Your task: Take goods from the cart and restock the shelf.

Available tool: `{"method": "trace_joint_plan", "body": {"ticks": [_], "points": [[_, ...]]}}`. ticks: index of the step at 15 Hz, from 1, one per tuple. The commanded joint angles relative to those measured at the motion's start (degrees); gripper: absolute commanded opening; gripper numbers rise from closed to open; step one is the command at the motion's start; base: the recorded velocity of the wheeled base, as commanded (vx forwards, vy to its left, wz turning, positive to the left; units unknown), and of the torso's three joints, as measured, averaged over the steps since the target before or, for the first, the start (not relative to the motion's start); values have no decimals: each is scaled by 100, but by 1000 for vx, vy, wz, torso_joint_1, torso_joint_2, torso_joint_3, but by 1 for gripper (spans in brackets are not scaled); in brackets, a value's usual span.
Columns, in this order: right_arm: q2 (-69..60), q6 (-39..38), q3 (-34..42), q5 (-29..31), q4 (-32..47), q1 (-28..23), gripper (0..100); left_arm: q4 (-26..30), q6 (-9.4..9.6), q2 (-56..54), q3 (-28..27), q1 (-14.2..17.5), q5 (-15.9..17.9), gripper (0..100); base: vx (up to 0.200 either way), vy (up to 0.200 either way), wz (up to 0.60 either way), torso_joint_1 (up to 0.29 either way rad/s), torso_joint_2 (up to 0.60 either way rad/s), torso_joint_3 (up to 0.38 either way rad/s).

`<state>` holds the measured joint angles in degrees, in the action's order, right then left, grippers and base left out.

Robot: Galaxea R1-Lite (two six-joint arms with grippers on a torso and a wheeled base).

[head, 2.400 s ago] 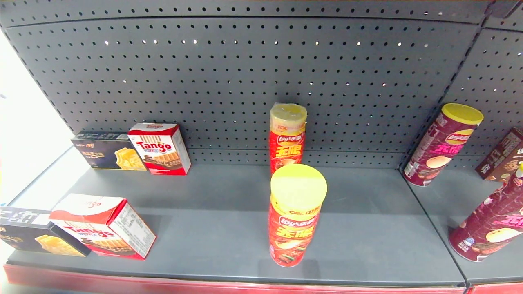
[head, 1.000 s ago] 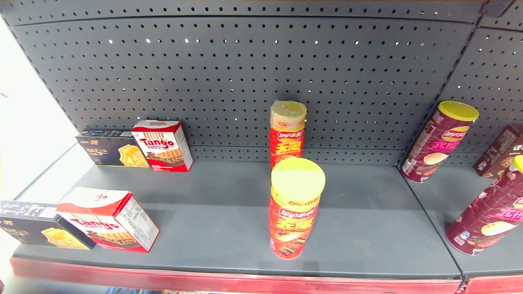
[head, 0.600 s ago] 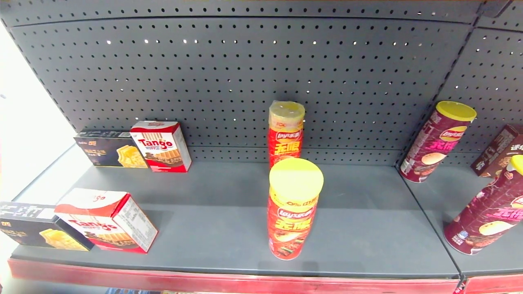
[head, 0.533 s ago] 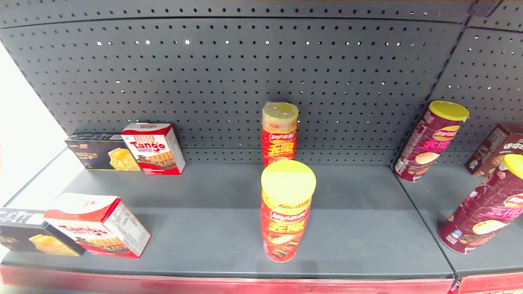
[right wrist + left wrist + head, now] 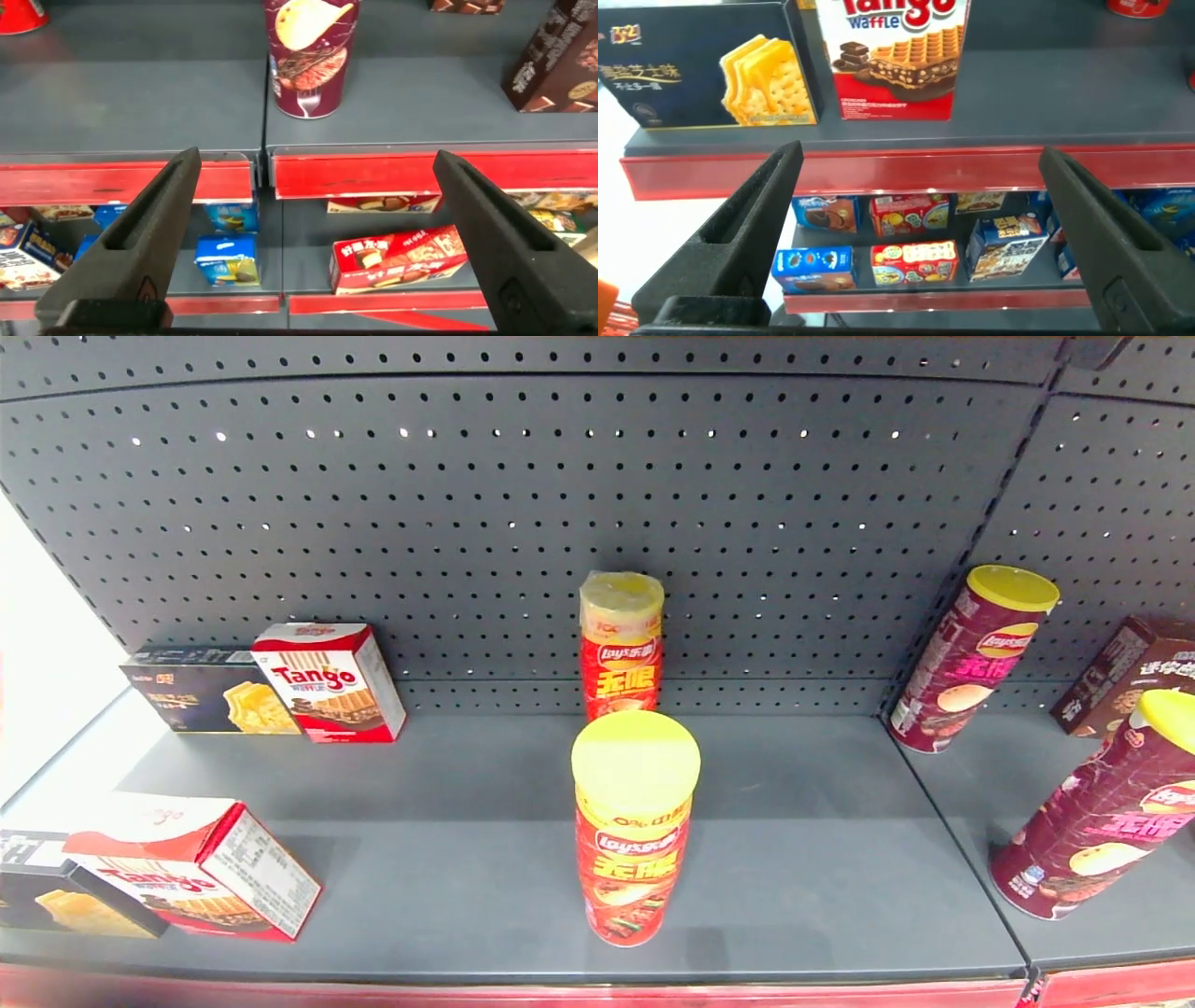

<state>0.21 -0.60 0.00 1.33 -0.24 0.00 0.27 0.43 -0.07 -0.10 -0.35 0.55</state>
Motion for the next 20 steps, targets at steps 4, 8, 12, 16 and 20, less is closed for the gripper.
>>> {"method": "trace_joint_plan", "body": {"ticks": [4,8,12,16,20], "points": [[14,-2,0,-1,-2,-9,100,0,28,7,1,0,15,100,0,0,0,0,0,0],[14,-2,0,-1,-2,0,100,0,1,7,1,0,7,100,-150,0,0,4,-2,2],[14,-2,0,-1,-2,0,100,0,19,7,1,0,7,100,0,0,0,0,0,0],[14,-2,0,-1,-2,0,100,0,1,7,1,0,-2,100,0,0,0,0,0,0],[14,-2,0,-10,-2,0,100,0,19,7,1,0,15,100,0,0,0,0,0,0]]}}
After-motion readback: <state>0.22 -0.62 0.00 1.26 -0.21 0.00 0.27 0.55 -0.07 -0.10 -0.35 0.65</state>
